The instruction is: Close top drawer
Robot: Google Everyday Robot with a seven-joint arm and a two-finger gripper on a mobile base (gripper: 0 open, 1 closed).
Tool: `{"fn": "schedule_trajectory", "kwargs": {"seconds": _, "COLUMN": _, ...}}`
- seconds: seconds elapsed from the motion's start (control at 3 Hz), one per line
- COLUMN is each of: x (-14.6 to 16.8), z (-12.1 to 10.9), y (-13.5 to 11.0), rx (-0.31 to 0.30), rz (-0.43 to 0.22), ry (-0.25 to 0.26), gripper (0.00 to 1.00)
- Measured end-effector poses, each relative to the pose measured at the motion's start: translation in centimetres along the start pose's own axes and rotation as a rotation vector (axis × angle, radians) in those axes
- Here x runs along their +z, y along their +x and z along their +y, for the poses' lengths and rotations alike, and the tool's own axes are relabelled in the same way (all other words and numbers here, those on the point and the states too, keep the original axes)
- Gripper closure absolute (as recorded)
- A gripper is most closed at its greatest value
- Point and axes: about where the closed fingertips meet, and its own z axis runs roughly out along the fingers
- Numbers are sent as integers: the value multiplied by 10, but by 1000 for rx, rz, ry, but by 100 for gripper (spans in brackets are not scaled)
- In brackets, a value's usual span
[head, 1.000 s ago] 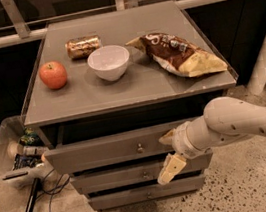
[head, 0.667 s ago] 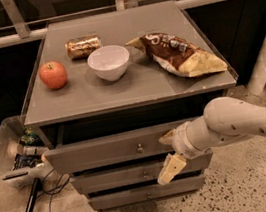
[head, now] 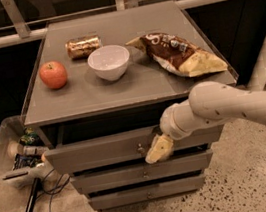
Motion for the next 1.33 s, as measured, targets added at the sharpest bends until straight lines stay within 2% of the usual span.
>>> {"fn": "schedule_trajectory", "kwargs": {"seconds": 0.33, "x": -11, "z": -27, "y": -5, "rx": 23, "rz": -29, "ry": 92, "gripper": 0}}
{"fn": "schedule_trajectory", "kwargs": {"seconds": 0.67, "x": -10, "z": -25, "y": -7, "rx": 20, "rz": -32, "ry": 79, "gripper": 0}}
{"fn": "schedule_trajectory", "kwargs": {"seconds": 1.0, "x": -22, "z": -13, "y": 10, "rx": 18, "rz": -19, "ry": 42, "gripper": 0}}
{"fn": "schedule_trajectory", "kwargs": {"seconds": 1.33, "x": -63, "z": 17, "y": 57, "rx": 44, "rz": 24, "ry": 24, "gripper": 0}}
